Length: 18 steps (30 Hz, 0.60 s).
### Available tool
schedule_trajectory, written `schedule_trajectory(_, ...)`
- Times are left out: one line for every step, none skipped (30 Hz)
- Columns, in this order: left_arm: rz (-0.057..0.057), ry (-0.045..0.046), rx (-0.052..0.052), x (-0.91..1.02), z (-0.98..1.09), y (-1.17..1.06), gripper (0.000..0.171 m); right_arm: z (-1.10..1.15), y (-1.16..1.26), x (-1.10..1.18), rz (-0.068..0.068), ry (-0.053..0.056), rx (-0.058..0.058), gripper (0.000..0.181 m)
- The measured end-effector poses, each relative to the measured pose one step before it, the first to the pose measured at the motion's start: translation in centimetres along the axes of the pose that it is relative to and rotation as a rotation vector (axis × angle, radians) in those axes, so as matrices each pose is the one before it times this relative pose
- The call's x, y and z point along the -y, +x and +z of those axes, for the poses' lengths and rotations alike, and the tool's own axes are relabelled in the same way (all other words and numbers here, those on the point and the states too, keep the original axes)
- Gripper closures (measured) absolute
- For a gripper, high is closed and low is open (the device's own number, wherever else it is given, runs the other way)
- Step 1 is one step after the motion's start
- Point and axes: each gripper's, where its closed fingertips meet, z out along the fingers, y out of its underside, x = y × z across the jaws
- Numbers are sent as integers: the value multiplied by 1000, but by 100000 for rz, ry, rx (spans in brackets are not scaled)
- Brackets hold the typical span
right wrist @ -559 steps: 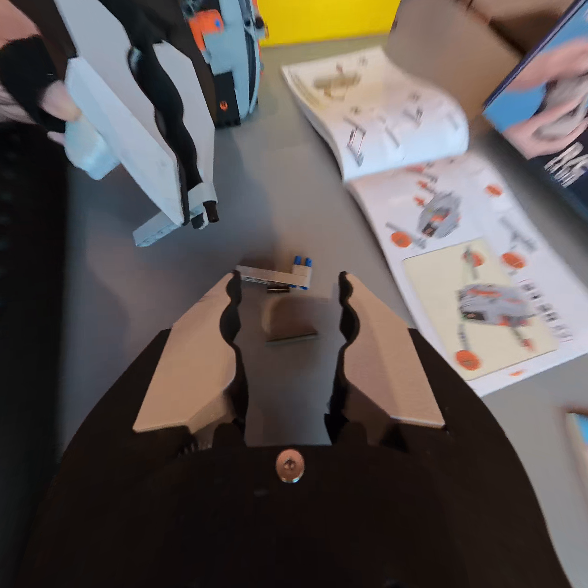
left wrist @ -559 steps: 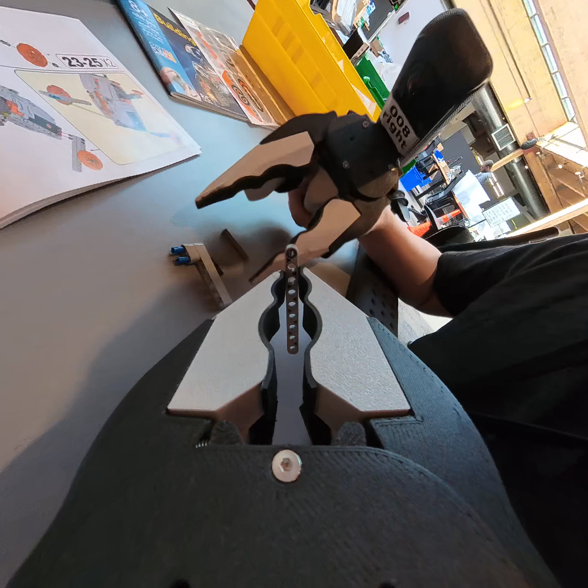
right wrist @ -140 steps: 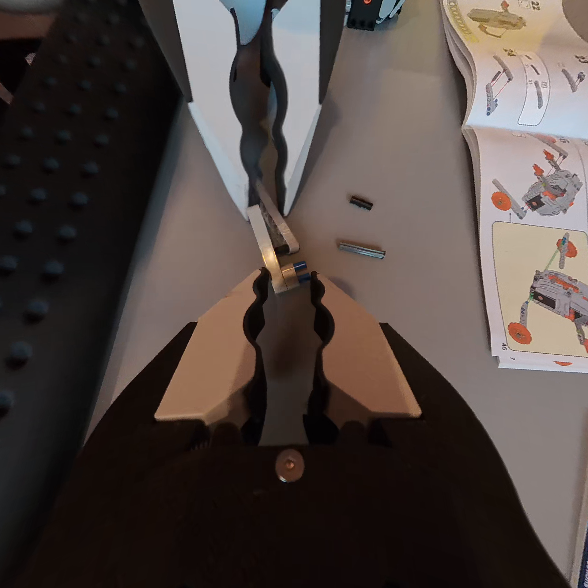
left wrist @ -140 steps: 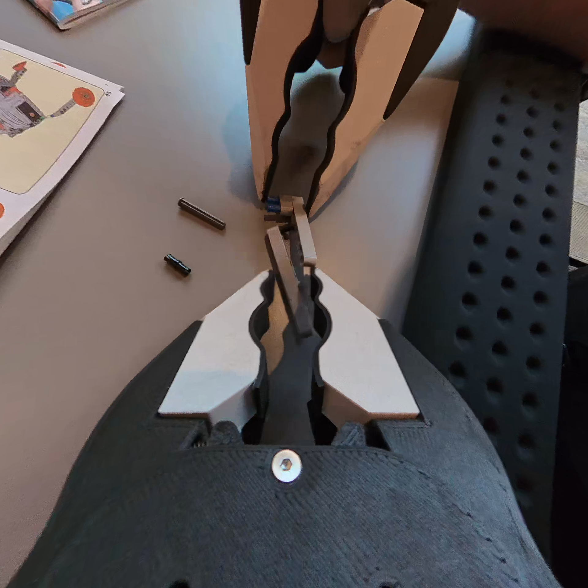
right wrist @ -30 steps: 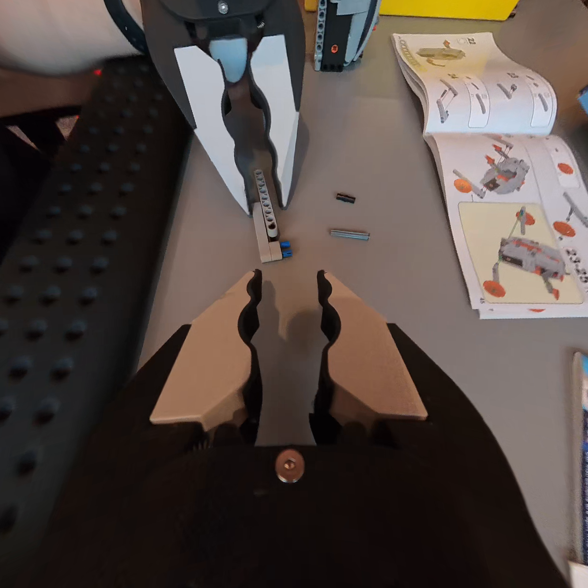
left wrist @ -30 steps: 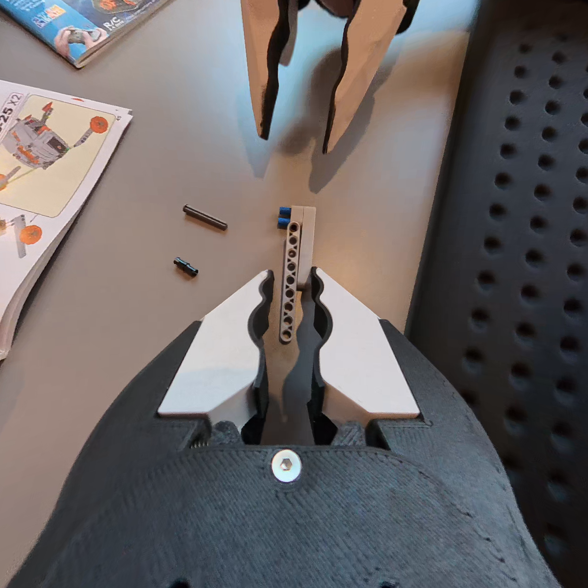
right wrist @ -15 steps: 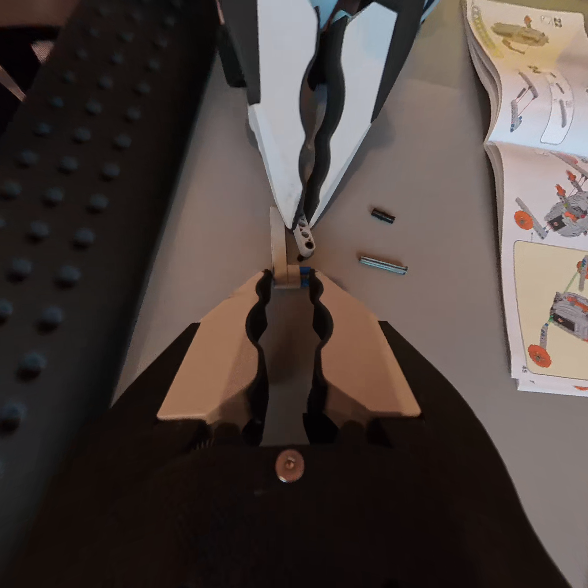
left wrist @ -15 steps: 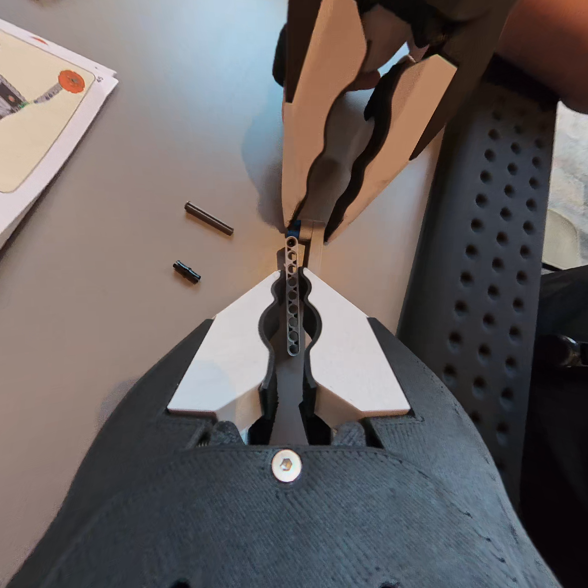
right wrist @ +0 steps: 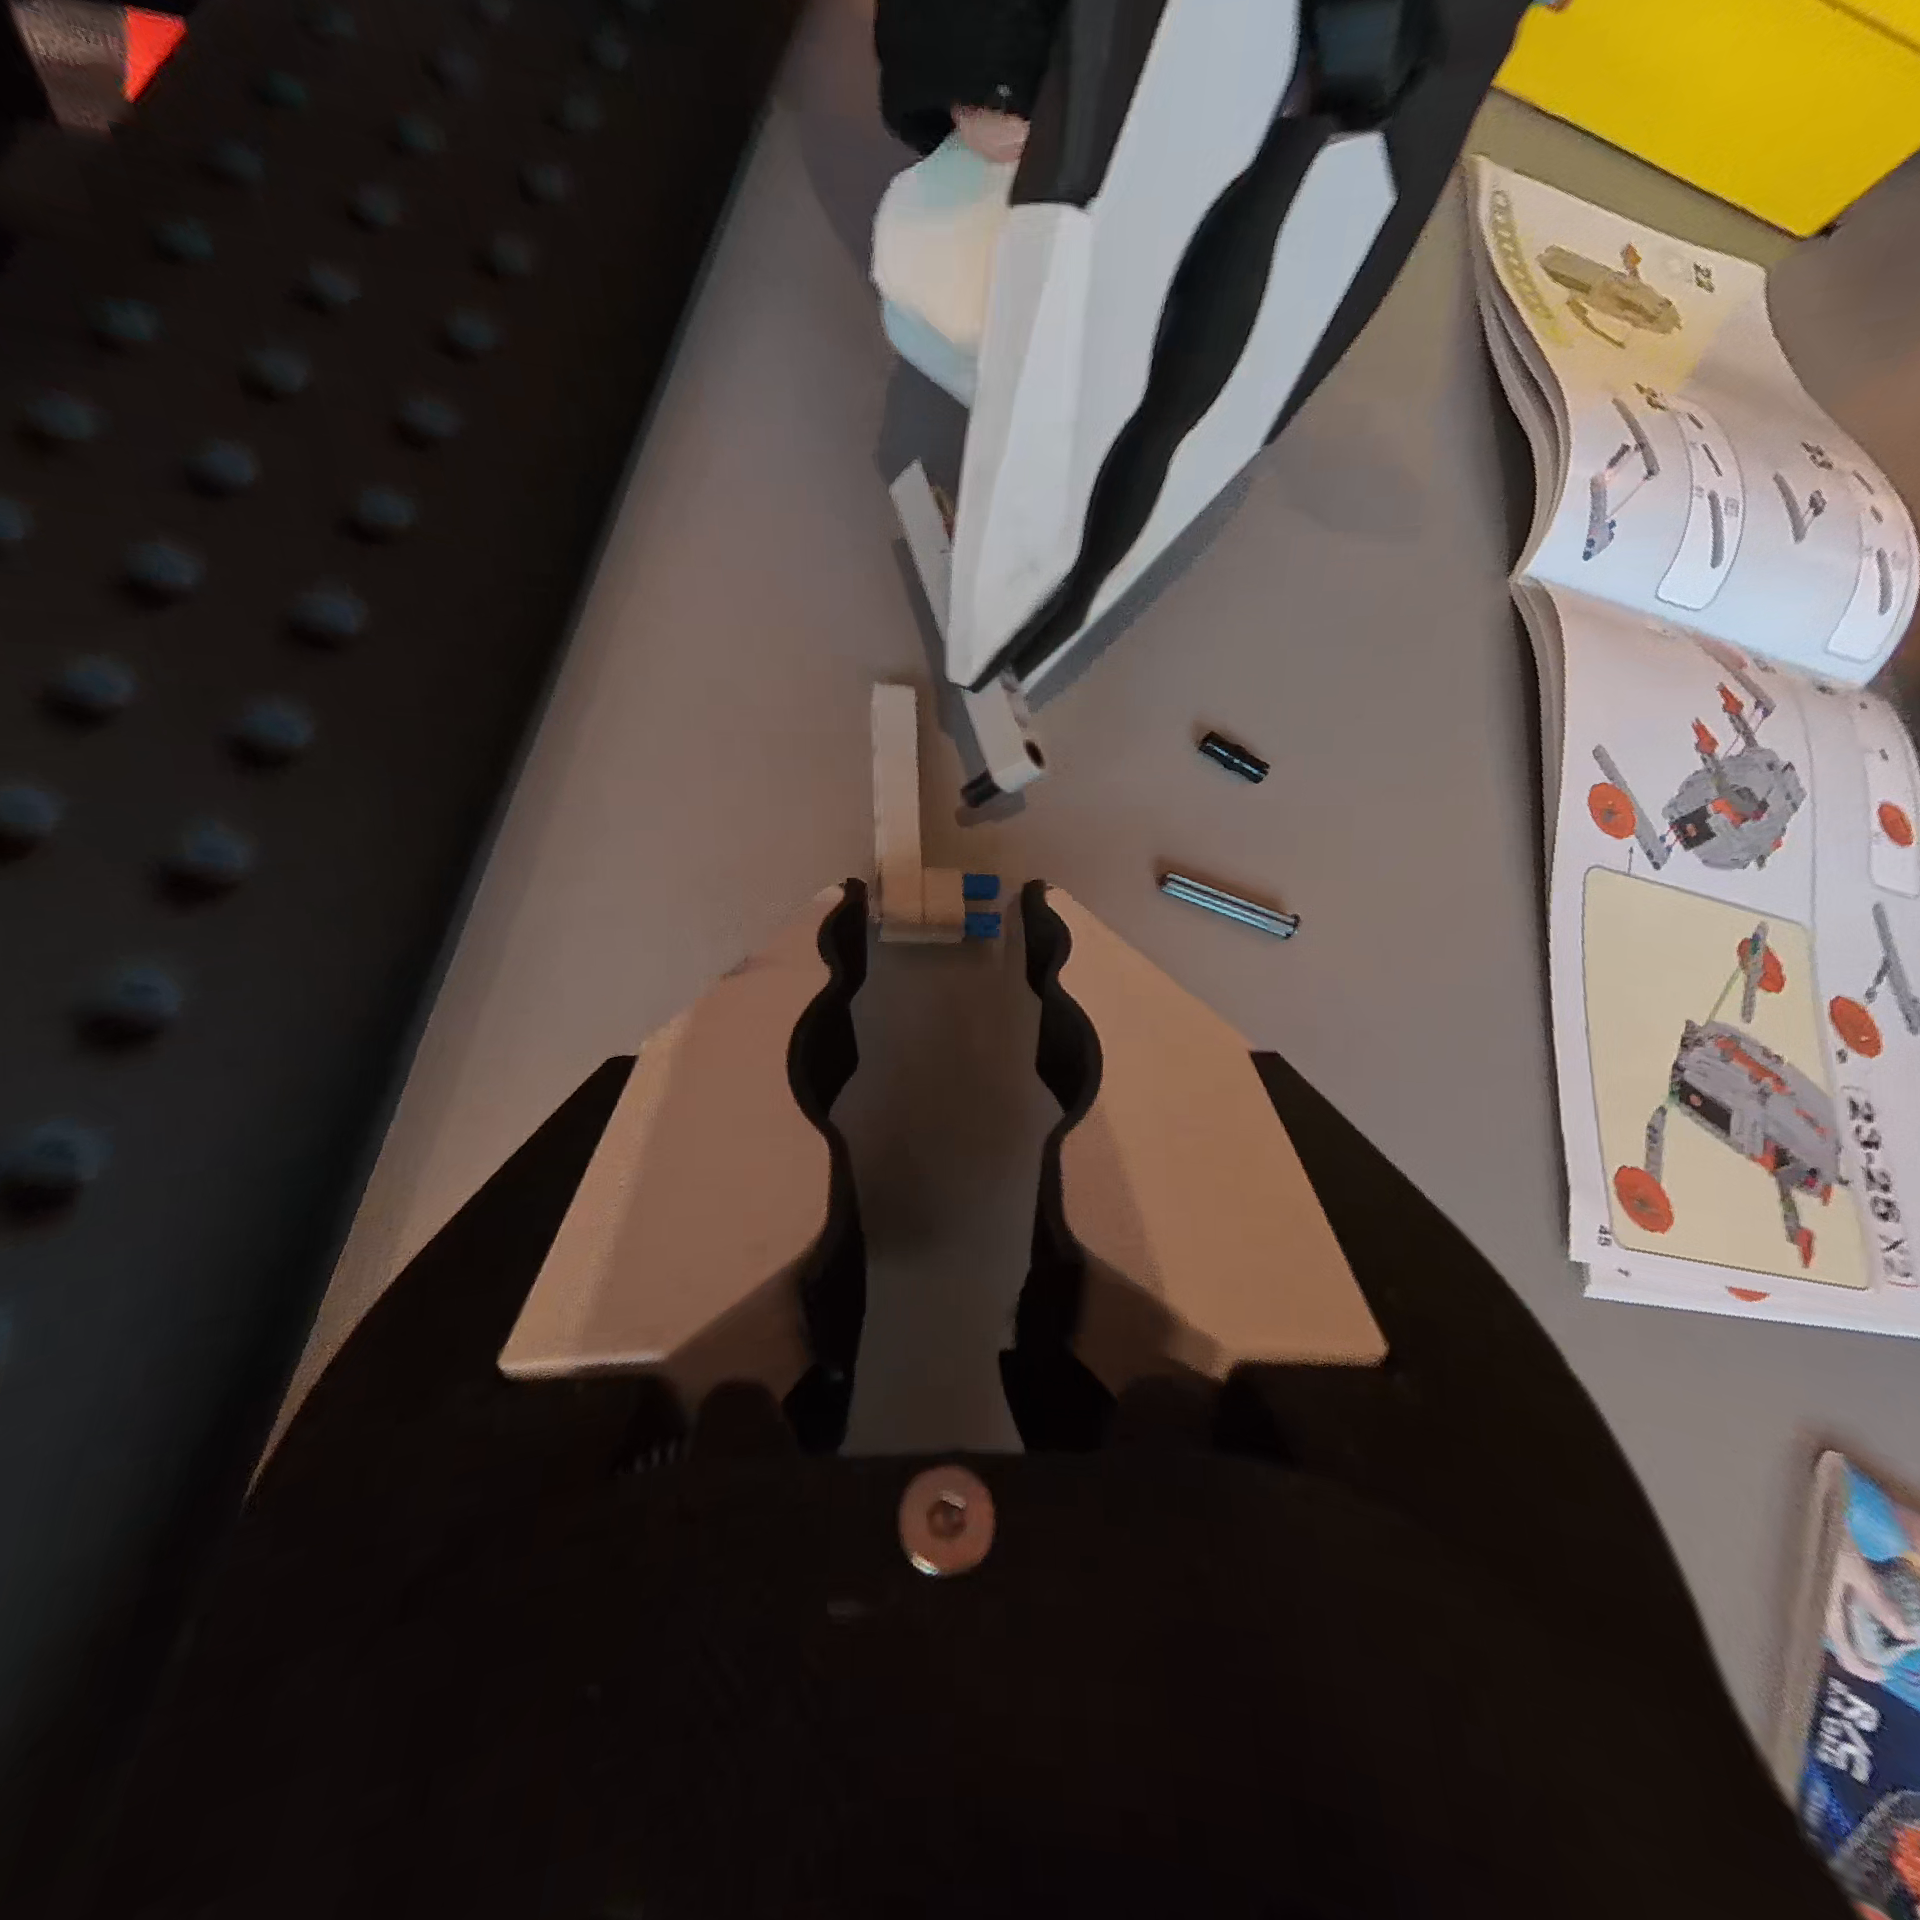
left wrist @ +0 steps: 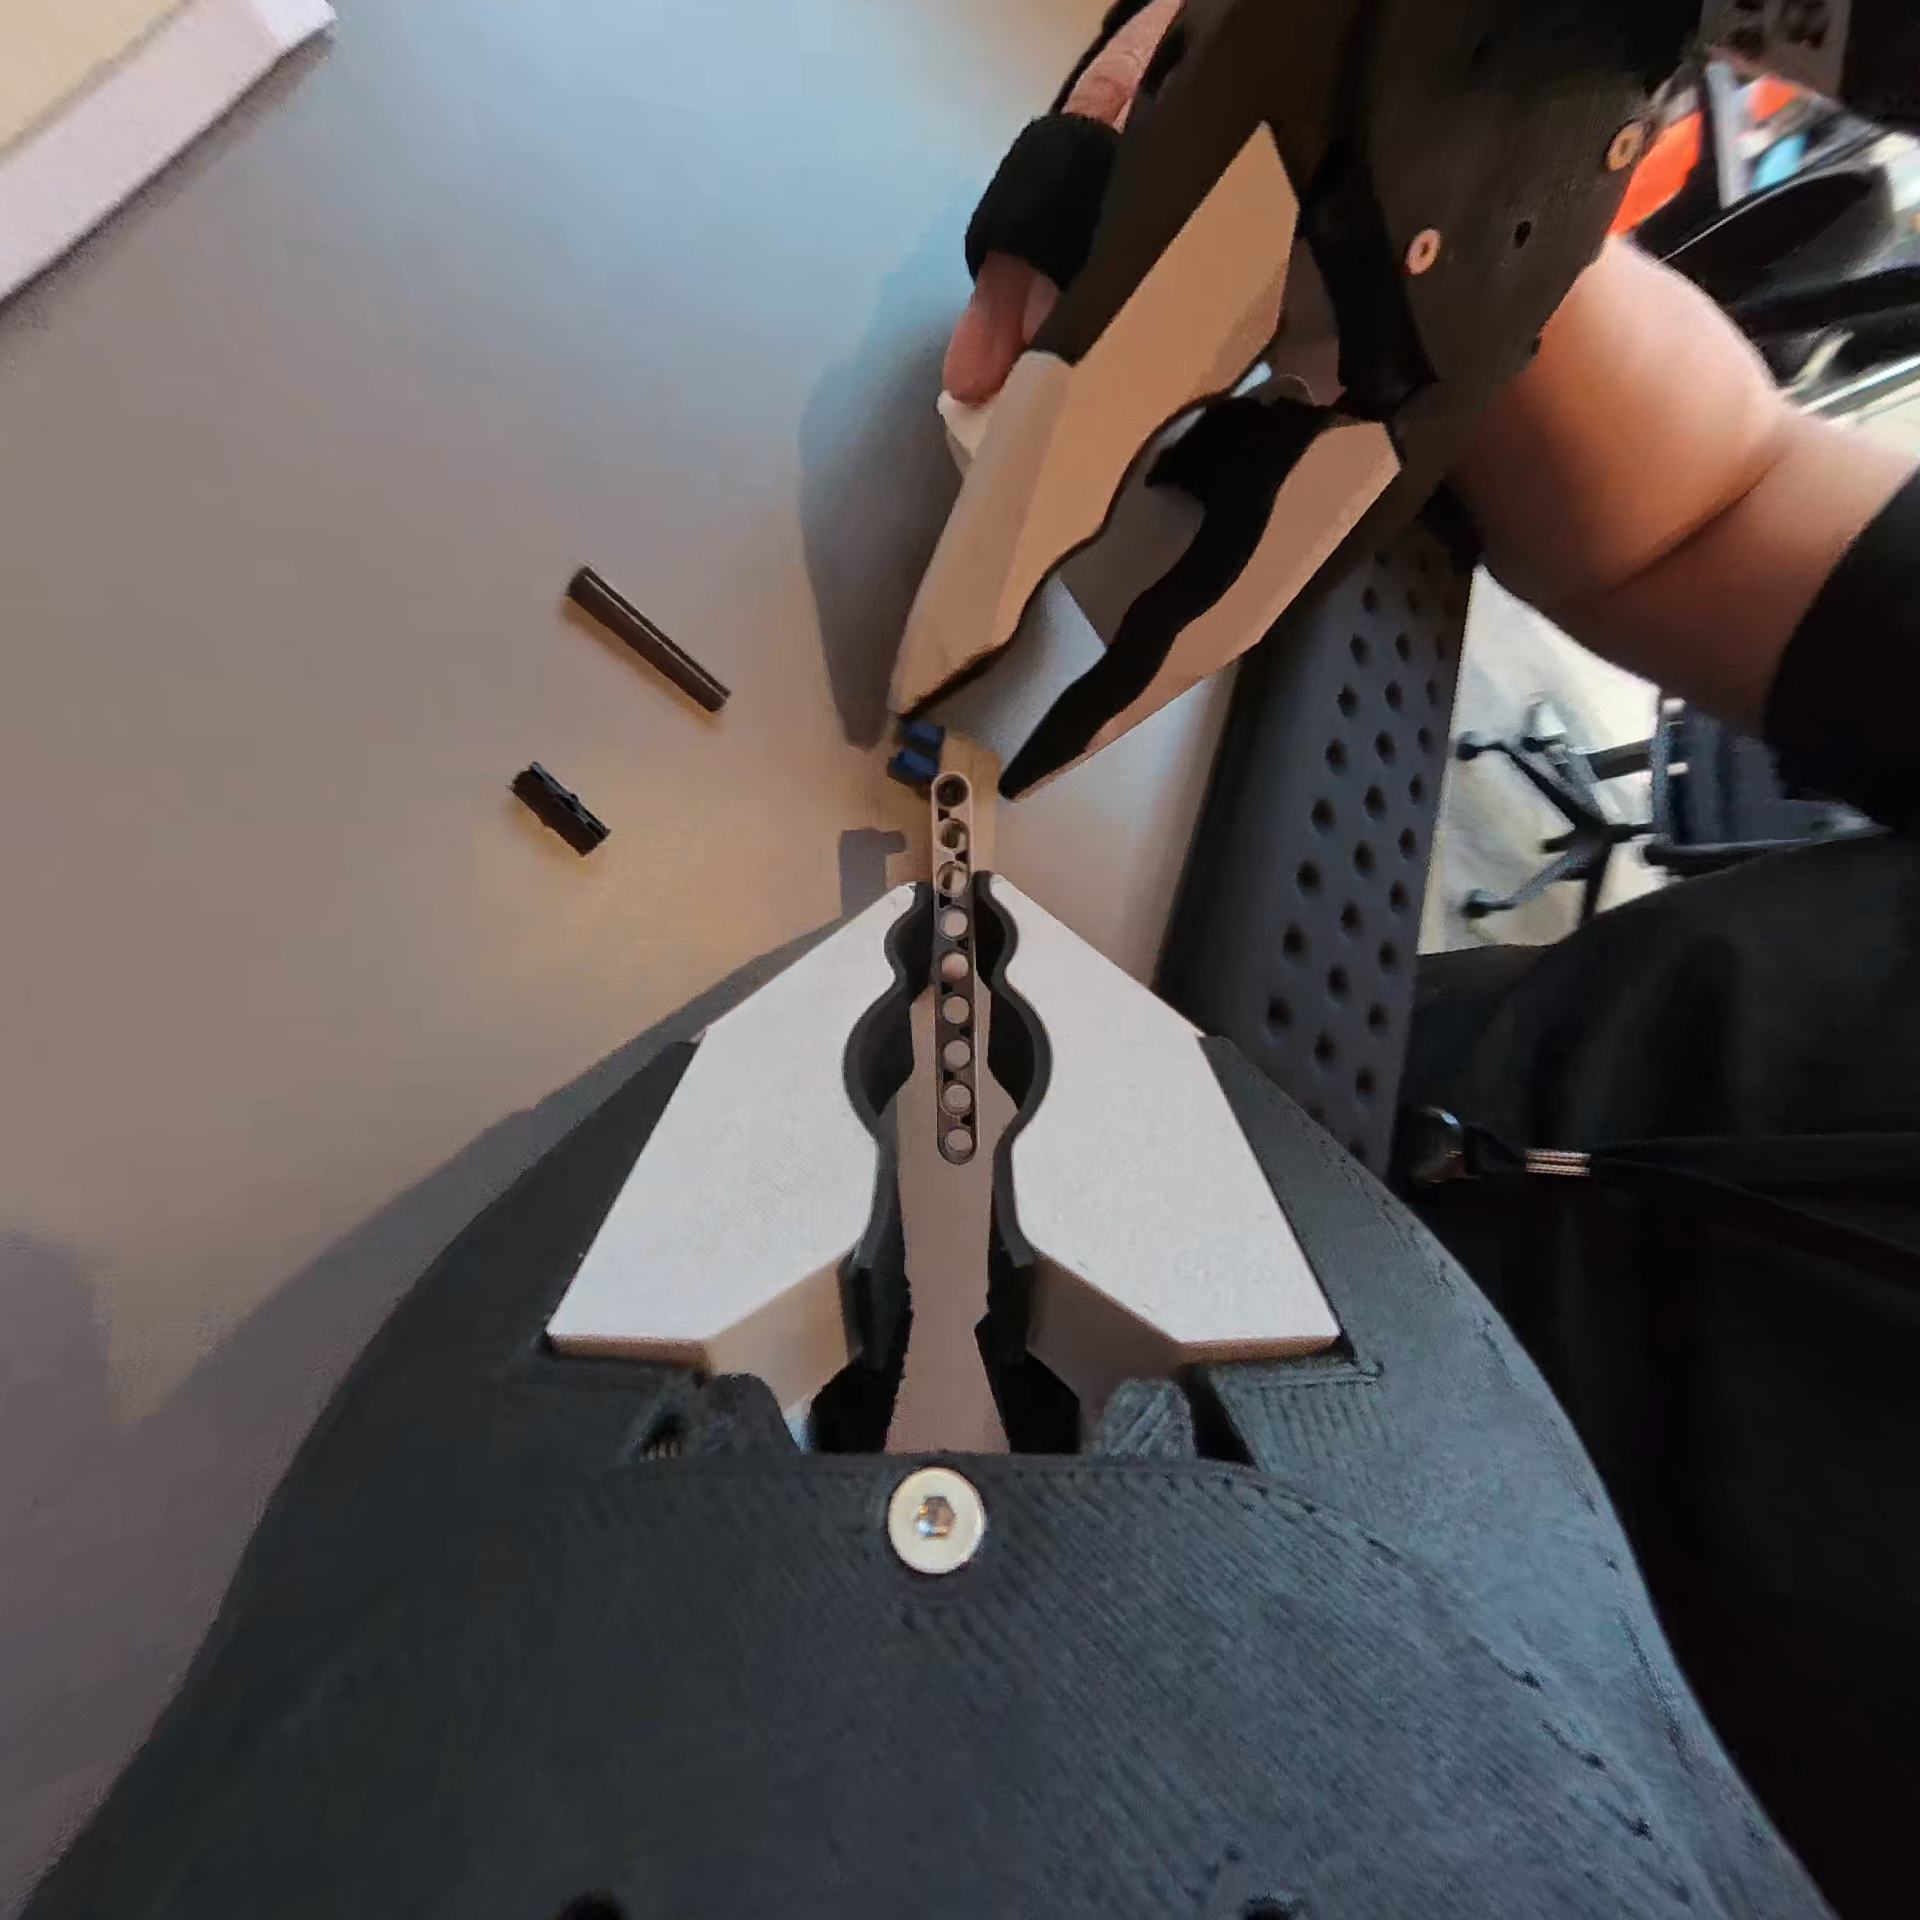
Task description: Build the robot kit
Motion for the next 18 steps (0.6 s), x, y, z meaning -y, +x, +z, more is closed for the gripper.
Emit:
schedule_trajectory(-2725, 380, -3485, 152, 2, 195, 166, 2, 176, -10, 2894, 1395, 1163, 148)
schedule_trajectory(-1741, 824, -2694, 150, -29, 146, 166, 133, 153, -154, 2840, -59, 1358, 143)
schedule_trajectory(-659, 414, -1174, 58, -52, 27, 166, 242, 148, -206, 2805, -788, 1393, 141)
schedule_trajectory(209, -186, 766, -33, -69, -165, 166, 147, -76, 108, 2358, 547, 2355, 147)
schedule_trajectory(711, -205, 1497, -36, -88, -191, 166, 126, -550, -48, 321, -935, 4446, 158)
schedule_trajectory(597, 3, 687, 14, -90, -9, 166, 88, -46, 69, -240, -549, 584, 159)
schedule_trajectory(159, 283, -191, 70, -84, 134, 166, 8, 88, 23, -1826, -1028, -897, 159)
schedule_trajectory(38, 454, -493, 94, -72, 185, 166, -86, 266, 44, -3499, -1040, -3053, 159)
schedule_trajectory(89, 181, -242, 66, -61, 166, 166, -178, 345, 134, -5383, -441, -4563, 159)
schedule_trajectory(369, -250, -71, 13, -32, 139, 166, -285, 201, 339, -5953, 627, -4333, 159)
schedule_trajectory(559, -467, 164, -8, -29, 103, 166, -354, 218, 458, -5339, 857, -4575, 159)
schedule_trajectory(543, -357, 29, 29, -41, 119, 166, -354, 228, 357, -5079, -126, -4555, 159)
schedule_trajectory(469, -392, -243, 40, -54, 138, 166, -332, 137, 327, -5234, -215, -4068, 159)
schedule_trajectory(429, -383, -78, 62, -68, 86, 166, -304, 140, 344, -5271, 62, -4211, 159)
schedule_trajectory(214, -375, -486, 66, -83, 141, 166, -232, 91, 204, -5469, -742, -3735, 159)
schedule_trajectory(17, -540, -583, 55, -87, 134, 166, -166, 94, 106, -5103, -1061, -3373, 159)
schedule_trajectory(268, -157, -1250, 105, -93, 262, 166, -135, 89, 171, -4376, -570, -2905, 159)
schedule_trajectory(189, 28, -1819, 136, -84, 340, 166, -139, 124, 302, -3349, 345, -2377, 159)
